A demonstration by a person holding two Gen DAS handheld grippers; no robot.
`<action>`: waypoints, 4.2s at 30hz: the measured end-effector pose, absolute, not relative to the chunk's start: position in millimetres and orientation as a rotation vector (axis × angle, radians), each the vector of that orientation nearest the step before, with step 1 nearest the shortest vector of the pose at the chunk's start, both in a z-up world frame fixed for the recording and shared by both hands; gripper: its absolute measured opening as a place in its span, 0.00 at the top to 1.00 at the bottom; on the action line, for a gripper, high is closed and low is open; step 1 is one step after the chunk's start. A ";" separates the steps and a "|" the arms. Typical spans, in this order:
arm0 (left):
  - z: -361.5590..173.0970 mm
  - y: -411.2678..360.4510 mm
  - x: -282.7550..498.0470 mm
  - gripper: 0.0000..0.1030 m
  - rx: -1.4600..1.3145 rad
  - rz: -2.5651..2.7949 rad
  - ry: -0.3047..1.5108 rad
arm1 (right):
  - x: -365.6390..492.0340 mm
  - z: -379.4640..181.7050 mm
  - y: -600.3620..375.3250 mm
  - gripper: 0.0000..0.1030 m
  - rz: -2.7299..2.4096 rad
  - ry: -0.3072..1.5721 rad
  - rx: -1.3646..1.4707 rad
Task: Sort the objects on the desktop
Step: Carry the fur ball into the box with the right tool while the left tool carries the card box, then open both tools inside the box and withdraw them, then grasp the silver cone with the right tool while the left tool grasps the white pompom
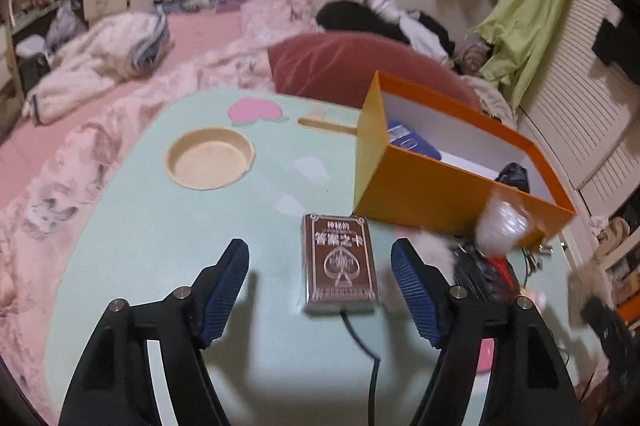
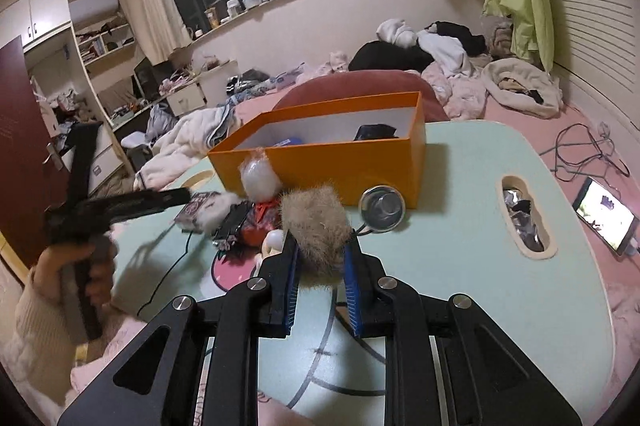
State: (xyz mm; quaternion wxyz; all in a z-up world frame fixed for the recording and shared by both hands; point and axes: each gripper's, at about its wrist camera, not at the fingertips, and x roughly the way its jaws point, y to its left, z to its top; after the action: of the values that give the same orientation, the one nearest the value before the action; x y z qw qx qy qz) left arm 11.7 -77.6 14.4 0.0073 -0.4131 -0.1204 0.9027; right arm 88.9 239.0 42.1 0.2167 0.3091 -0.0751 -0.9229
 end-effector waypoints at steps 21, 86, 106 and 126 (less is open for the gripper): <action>46.6 -85.3 44.0 0.83 -1.010 2.808 -0.276 | 93.6 46.1 238.5 0.79 -2.539 -0.231 0.818; -9.1 -7.8 71.2 0.00 -1.229 2.711 0.079 | 67.9 10.4 219.3 0.15 -2.622 0.085 1.197; -8.9 -7.8 70.5 0.00 -1.231 2.717 0.075 | -0.8 14.9 218.6 0.62 -2.621 0.041 1.312; 10.1 -33.8 27.5 0.34 -1.212 2.677 -0.085 | 46.5 30.0 219.6 0.63 -2.605 -0.026 1.041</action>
State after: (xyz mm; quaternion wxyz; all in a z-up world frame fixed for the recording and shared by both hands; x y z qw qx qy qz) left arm 27.5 -33.8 10.1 0.1008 -0.4103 -0.0287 0.9059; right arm 46.5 219.6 30.0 0.1672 0.3660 -0.0093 -0.9154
